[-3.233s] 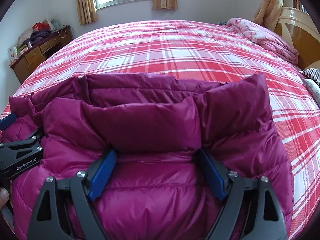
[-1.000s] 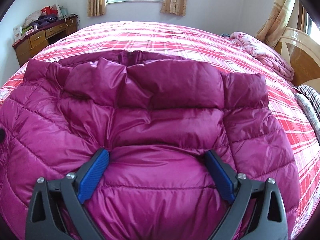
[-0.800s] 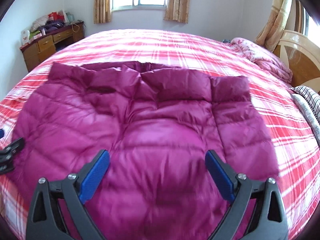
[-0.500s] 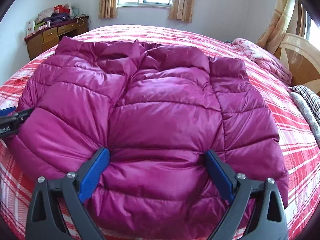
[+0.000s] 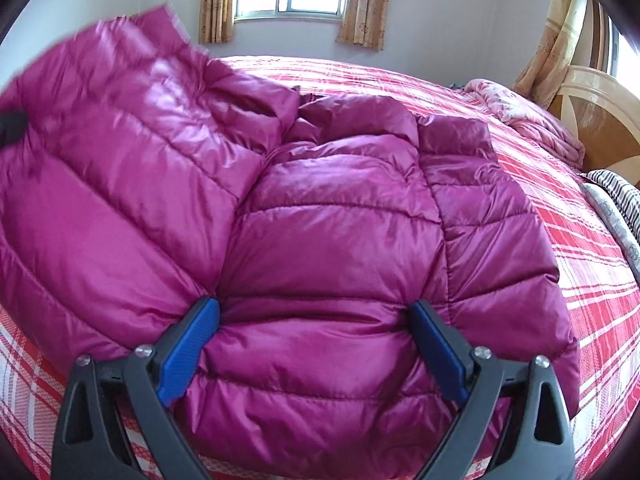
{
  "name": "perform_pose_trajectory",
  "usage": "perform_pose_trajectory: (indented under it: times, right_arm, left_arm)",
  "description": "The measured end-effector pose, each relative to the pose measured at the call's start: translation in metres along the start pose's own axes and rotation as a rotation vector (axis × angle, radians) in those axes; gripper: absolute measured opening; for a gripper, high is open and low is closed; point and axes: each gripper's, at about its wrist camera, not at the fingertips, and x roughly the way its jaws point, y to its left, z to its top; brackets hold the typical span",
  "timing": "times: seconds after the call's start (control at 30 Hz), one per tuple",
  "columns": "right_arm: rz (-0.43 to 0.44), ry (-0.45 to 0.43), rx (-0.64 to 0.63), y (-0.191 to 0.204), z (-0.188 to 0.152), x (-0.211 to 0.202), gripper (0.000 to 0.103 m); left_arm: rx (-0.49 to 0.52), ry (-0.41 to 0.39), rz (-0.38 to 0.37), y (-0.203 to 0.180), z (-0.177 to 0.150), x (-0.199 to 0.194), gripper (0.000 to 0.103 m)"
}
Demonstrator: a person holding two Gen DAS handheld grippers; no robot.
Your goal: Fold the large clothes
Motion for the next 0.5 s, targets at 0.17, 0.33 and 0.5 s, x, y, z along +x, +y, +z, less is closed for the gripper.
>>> perform_pose_trajectory:
  times: [0.17,0.33,0.5]
  right_arm:
    - [0.028,-0.105,0.047,-0.03,-0.002,-0.046,0.088]
    - [-0.085,-0.12,0.109,-0.075,-0.014,-0.058,0.088]
    - [-0.113,-0.056,0.214,-0.119,-0.04,-0.039,0.088]
  left_arm:
    - [0.135,-0.112,-0.05,-0.047,0.034,-0.031,0.009]
    - [0.21,-0.156,-0.161,-0.099,0.054,-0.041,0.009]
    - [0.281,-0.148,-0.266,-0.155,0.054,-0.036,0.009]
